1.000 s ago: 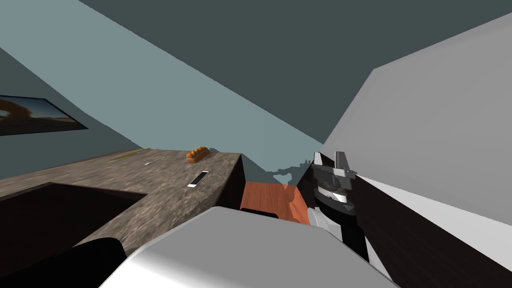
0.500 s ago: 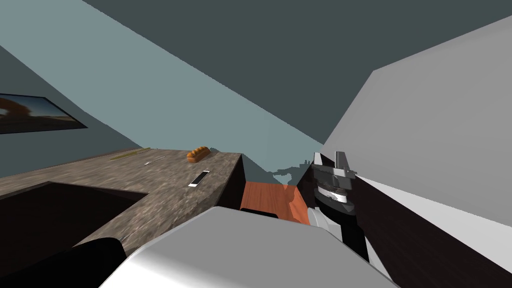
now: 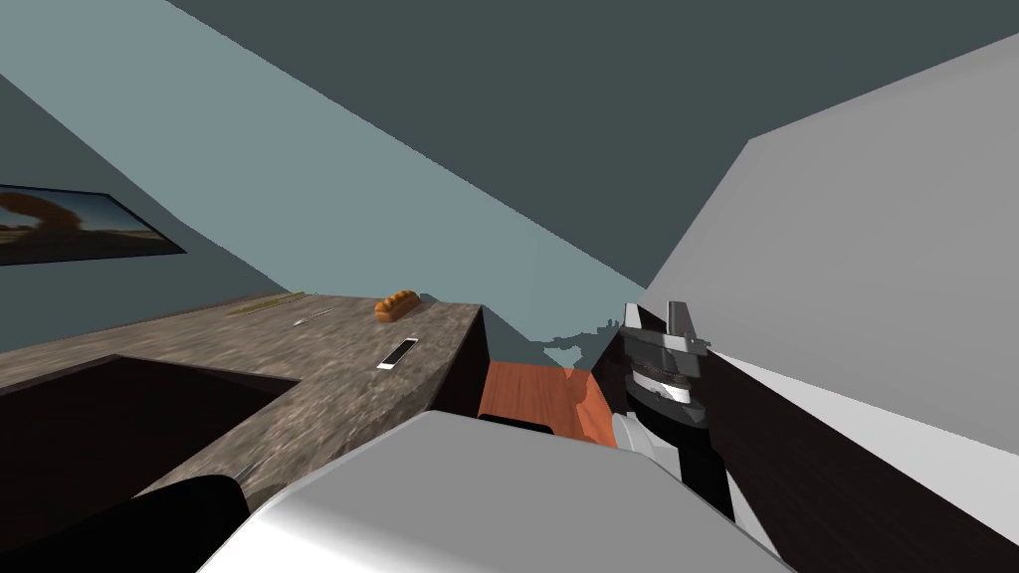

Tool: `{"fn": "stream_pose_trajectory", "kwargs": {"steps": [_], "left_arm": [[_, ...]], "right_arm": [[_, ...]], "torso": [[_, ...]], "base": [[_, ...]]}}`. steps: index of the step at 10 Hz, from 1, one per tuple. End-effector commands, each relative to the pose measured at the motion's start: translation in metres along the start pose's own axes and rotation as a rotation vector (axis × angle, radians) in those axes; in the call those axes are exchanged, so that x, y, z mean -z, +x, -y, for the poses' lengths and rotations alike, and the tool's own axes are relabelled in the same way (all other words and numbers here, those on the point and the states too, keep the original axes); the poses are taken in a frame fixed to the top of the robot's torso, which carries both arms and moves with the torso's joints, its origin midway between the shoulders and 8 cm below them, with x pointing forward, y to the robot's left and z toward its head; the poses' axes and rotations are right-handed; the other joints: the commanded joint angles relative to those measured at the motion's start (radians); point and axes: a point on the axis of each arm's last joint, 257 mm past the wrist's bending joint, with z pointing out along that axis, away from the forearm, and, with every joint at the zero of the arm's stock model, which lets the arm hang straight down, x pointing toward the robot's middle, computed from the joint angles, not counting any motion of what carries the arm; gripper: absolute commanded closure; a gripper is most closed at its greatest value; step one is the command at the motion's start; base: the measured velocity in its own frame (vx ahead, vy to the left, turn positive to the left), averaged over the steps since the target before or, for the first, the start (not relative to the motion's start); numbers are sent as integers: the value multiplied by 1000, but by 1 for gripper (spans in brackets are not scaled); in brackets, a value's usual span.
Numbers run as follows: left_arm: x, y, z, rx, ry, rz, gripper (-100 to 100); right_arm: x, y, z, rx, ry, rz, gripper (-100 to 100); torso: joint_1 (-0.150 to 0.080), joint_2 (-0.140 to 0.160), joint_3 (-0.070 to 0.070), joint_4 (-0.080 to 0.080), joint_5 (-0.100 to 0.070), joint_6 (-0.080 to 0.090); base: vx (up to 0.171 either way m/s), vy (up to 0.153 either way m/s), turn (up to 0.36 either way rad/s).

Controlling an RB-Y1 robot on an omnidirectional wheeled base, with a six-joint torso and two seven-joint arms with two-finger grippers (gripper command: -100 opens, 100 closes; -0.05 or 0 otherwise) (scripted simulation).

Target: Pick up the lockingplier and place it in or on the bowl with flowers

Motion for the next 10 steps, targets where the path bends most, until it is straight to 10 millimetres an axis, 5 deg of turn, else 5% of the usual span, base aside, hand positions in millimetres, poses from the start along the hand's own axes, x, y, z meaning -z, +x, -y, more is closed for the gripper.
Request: {"fn": "stream_pose_trajectory", "kwargs": {"steps": [1, 4, 5, 10], "left_arm": [[15, 0, -5, -10, 1, -1, -100], [29, 1, -10, -19, 1, -3, -100], [29, 1, -10, -20, 1, -1, 0], [29, 1, -10, -20, 1, -1, 0]], "right_arm": [[0, 0, 0, 0, 0, 0, 0], [0, 0, 0, 0, 0, 0, 0], [0, 0, 0, 0, 0, 0, 0], [0, 0, 0, 0, 0, 0, 0]], "torso": [[0, 0, 0, 0, 0, 0], [-1, 0, 0, 0, 0, 0], [0, 0, 0, 0, 0, 0], [1, 0, 0, 0, 1, 0]], "base": [[-3, -19, 55], [-3, -20, 42], [0, 0, 0], [0, 0, 0]]}}
